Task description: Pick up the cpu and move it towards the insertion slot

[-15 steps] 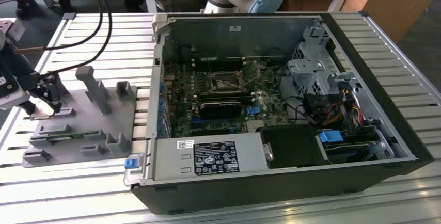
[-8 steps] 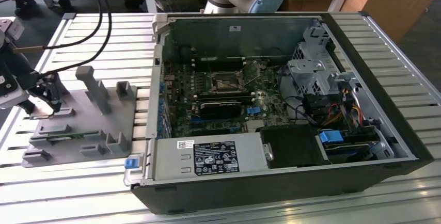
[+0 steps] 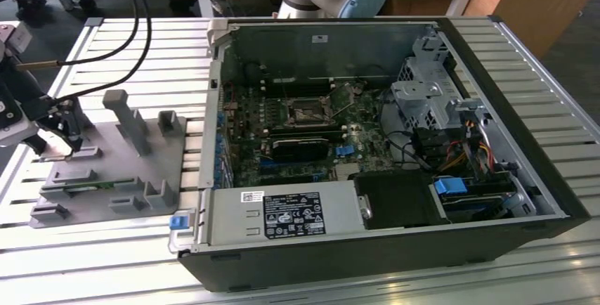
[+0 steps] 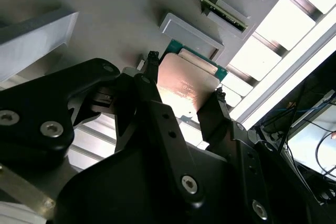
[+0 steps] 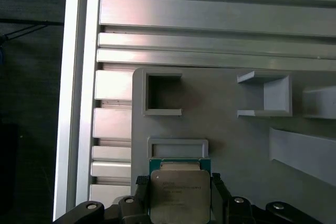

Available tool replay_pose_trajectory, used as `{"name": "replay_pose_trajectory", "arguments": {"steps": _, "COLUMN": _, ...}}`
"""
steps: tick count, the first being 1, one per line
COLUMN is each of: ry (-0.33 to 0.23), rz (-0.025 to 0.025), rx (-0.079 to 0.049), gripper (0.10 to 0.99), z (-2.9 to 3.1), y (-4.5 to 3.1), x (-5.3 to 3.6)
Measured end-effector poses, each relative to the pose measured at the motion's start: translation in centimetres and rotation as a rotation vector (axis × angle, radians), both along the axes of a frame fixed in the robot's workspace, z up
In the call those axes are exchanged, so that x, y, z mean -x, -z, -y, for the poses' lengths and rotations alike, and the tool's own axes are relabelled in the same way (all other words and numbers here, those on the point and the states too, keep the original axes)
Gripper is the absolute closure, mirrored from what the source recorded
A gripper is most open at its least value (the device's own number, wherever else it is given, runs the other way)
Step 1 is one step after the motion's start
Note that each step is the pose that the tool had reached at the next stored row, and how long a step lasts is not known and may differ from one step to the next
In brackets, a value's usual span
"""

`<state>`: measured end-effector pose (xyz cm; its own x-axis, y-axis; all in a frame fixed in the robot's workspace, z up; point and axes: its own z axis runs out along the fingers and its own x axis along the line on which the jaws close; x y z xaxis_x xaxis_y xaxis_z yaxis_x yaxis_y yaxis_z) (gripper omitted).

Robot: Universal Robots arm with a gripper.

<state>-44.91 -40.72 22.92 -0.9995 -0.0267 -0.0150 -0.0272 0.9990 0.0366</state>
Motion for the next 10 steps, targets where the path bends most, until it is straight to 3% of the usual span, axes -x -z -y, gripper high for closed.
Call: {"name": "replay_pose_trajectory", "arguments": {"steps": 10, "ry": 0.0, "rz": 0.0004, "rx": 0.0, "gripper": 0.541, "z": 0.0, "y": -0.49, "x": 0.0}}
